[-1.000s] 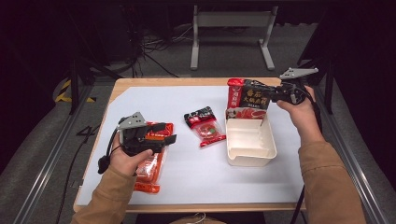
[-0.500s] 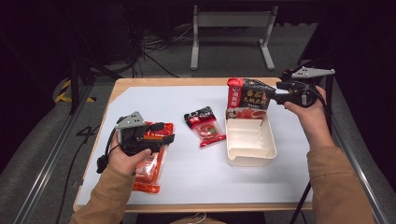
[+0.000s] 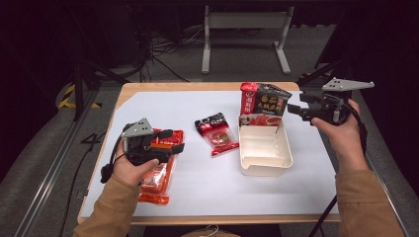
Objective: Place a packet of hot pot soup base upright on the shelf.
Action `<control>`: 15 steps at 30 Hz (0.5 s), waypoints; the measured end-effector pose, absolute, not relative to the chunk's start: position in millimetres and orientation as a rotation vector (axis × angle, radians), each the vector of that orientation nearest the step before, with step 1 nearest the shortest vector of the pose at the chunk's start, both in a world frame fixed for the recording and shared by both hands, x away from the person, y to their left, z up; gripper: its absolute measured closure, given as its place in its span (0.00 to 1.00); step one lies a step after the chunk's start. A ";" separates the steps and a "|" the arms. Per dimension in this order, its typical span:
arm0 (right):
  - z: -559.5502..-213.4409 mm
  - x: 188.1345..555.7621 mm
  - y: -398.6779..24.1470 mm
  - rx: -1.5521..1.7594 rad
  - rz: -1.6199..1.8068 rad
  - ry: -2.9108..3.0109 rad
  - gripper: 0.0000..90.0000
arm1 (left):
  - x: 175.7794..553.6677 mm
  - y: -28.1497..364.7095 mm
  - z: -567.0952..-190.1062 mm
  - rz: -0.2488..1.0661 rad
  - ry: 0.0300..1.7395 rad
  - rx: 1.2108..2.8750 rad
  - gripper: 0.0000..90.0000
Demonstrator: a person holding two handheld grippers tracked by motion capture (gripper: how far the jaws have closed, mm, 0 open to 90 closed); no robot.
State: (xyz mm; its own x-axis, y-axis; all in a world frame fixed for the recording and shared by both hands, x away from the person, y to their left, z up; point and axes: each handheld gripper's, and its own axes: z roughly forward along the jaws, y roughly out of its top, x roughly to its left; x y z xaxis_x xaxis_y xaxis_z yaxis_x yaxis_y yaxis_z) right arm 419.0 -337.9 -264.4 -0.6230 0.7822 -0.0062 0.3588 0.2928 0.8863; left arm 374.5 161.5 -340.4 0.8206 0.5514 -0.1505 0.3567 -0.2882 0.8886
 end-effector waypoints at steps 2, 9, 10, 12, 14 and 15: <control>-266.2 413.6 -336.6 1.030 1.295 2.134 0.37 | 374.3 163.2 -339.6 0.231 0.679 1.910 0.36; -277.5 389.9 -338.4 1.008 1.347 2.117 0.37 | 373.3 171.5 -335.8 0.233 0.678 1.899 0.33; -278.7 386.9 -339.3 1.007 1.355 2.111 0.37 | 373.3 172.4 -335.4 0.223 0.682 1.899 0.33; -280.9 382.8 -340.4 1.006 1.381 2.099 0.37 | 374.8 175.0 -334.7 0.209 0.680 1.895 0.33; -284.1 379.7 -340.4 1.005 1.398 2.088 0.36 | 376.3 177.1 -334.0 0.209 0.691 1.898 0.33; -284.1 379.7 -340.4 1.005 1.398 2.088 0.36 | 376.3 177.1 -334.0 0.209 0.691 1.898 0.33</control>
